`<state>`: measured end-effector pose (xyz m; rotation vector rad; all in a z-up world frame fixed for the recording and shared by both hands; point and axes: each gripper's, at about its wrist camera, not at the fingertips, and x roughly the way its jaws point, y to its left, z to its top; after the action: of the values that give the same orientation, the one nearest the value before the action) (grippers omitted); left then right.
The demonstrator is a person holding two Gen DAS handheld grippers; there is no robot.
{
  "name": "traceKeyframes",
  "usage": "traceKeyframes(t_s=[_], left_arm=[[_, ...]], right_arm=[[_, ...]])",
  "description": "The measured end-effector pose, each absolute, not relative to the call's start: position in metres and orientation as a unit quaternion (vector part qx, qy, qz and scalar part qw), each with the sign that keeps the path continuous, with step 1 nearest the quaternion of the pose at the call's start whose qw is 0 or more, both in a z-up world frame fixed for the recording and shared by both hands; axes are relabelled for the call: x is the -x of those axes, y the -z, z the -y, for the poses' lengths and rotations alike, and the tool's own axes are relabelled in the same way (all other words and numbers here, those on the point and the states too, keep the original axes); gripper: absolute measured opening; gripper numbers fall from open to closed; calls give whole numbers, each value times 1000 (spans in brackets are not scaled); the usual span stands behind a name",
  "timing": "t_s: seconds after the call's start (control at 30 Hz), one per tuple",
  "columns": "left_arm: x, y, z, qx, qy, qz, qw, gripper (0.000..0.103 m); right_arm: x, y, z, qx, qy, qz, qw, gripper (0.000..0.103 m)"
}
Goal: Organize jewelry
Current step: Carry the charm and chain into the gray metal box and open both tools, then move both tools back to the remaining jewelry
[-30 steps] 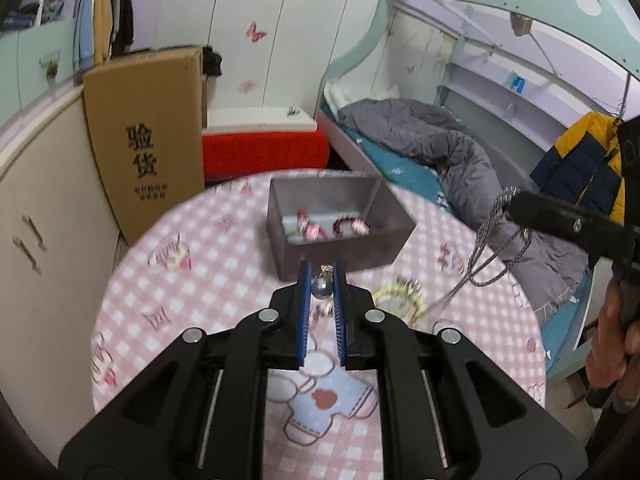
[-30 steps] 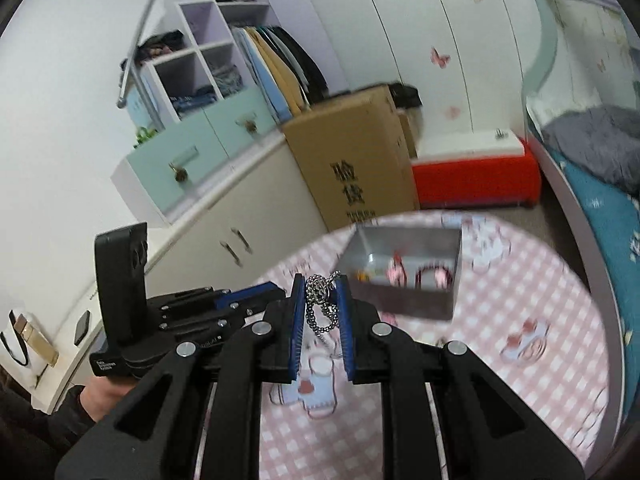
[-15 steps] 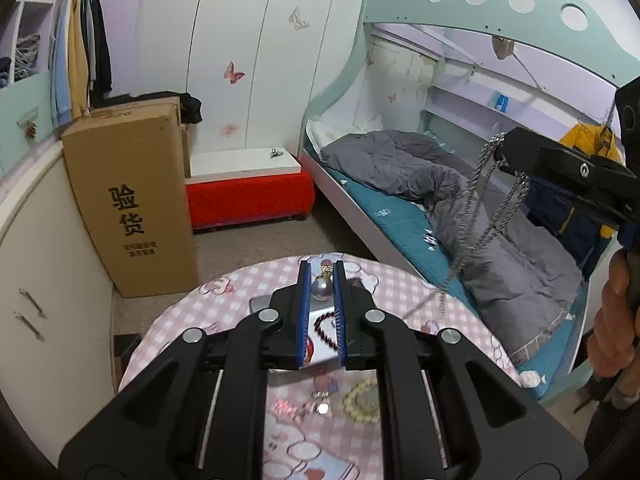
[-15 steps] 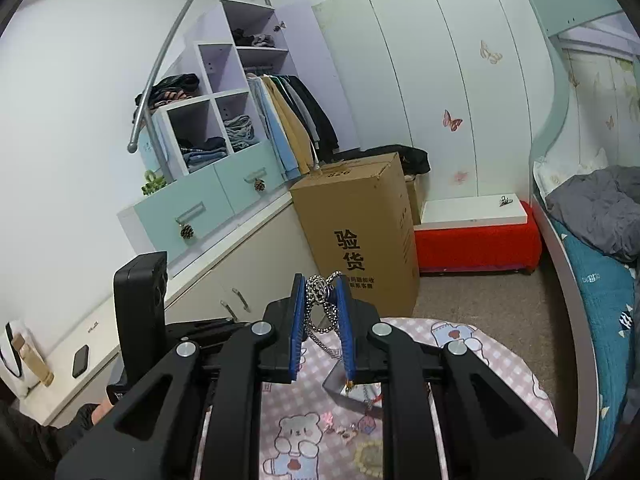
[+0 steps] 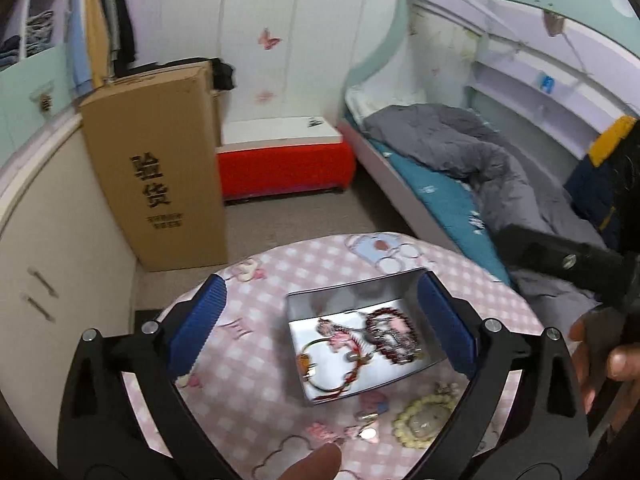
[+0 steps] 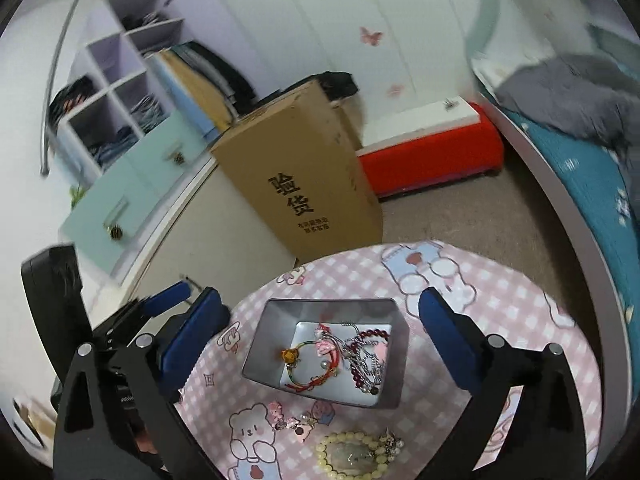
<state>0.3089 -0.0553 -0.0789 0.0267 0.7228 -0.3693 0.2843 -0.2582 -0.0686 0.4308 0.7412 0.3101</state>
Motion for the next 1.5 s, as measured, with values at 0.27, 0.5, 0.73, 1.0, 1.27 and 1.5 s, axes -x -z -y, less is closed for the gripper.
traceKeyframes(t_s=[0.27,0.5,0.73,1.0,1.27,1.5], left_arm=[[-273,61,33,-3,146,-314,938,94],[-236,46,21,4,139,-286,948,94],[-208,47,8,22,136,-274,952,94],[-187,66,-1,18,138,-283,949,94],[-174,110,-3,14,143,-326,934,94],[-164,150,0,6,141,-369,918,94]], right_arm=[[-267,56,260,-192,-109,-341,914,95],[-238,37,261,-159,-96,-313,931,95],[-206,24,261,-129,-86,-290,944,95],[-173,35,263,-104,-66,-289,949,95],[-149,85,264,-108,-55,-341,932,95],[-137,134,245,-86,-67,-400,910,95]])
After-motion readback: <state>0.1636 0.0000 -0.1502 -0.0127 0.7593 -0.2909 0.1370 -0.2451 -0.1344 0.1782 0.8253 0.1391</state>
